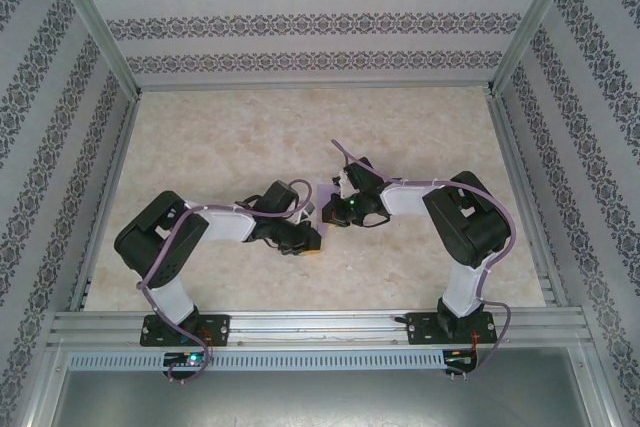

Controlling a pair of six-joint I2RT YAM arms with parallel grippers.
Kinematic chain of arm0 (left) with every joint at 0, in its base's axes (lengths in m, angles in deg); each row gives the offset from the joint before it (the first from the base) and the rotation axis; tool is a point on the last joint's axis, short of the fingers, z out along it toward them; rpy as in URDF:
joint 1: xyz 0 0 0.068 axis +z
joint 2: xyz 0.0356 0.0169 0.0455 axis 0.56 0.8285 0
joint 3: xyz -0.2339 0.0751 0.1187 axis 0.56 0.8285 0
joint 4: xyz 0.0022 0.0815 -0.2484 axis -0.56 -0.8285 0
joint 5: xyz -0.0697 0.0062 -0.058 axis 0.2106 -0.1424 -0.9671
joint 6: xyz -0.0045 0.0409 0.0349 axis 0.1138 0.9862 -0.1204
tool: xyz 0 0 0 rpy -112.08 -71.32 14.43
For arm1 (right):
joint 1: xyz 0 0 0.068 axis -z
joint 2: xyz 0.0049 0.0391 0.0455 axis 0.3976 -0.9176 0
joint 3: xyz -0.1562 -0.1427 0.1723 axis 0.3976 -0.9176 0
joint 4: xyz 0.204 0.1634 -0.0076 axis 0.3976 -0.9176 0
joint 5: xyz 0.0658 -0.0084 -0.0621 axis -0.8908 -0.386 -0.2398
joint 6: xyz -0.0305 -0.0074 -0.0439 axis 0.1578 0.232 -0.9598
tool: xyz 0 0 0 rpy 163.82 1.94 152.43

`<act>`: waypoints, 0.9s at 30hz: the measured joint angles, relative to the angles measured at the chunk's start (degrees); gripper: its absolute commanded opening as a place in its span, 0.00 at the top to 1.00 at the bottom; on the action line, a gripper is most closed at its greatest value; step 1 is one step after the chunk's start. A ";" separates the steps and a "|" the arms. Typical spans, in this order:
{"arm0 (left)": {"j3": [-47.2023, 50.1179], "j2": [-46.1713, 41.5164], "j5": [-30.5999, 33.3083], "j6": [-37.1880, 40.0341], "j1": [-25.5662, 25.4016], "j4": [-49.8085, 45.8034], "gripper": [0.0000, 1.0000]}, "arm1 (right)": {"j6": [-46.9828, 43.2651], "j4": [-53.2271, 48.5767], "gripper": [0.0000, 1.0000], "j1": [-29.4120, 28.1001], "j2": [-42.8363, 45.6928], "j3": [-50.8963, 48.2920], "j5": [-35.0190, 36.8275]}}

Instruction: Fold a paper plane with a square sheet of paper (fold left side to right side)

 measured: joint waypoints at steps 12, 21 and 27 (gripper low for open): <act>-5.66 -0.52 0.02 0.70 0.13 -2.43 0.85 | -0.15 0.00 1.00 0.00 -0.02 0.00 -0.02; -6.91 5.73 -0.02 1.60 0.13 -2.47 0.84 | -0.17 0.00 1.00 0.00 -0.02 0.02 -0.02; -7.13 5.95 0.00 1.86 0.13 -2.47 0.85 | -0.17 0.00 1.00 0.00 -0.02 0.02 0.00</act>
